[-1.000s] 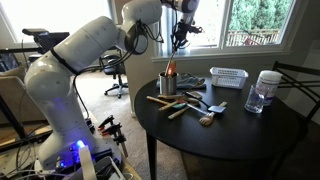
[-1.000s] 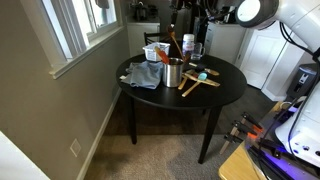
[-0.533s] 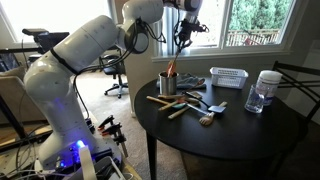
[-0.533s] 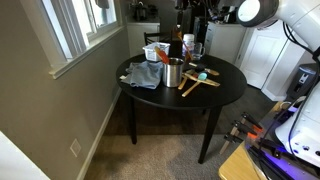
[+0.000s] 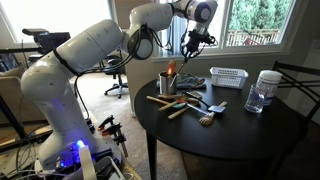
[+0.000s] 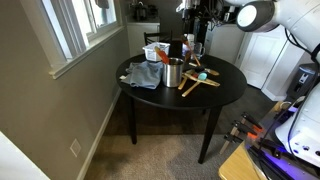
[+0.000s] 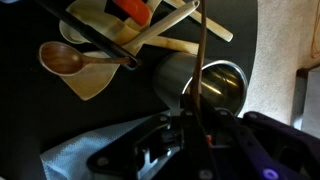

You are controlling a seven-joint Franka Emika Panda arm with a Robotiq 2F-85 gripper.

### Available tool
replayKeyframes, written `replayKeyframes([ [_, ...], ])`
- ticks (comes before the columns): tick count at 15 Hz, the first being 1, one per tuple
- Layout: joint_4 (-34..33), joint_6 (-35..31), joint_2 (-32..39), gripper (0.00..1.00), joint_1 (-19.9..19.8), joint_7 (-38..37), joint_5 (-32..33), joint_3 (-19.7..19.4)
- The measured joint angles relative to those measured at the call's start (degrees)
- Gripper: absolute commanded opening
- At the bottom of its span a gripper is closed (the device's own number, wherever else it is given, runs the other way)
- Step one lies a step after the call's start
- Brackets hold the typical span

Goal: Remove the orange spoon from the tin can

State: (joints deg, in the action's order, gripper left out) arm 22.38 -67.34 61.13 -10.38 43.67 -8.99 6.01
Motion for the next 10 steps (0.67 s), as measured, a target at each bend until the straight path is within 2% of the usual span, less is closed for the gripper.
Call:
replayKeyframes([
  [8,2.03,-0.84,6.86,0.07,-1.38,-0.06,-0.43,0.14],
  [9,2.03,-0.85,7.21,0.33,-1.38,-0.11,-0.49,0.19],
  [10,2.03,-0.85,7.42,0.35,-1.42,-0.28,-0.61,0.23],
])
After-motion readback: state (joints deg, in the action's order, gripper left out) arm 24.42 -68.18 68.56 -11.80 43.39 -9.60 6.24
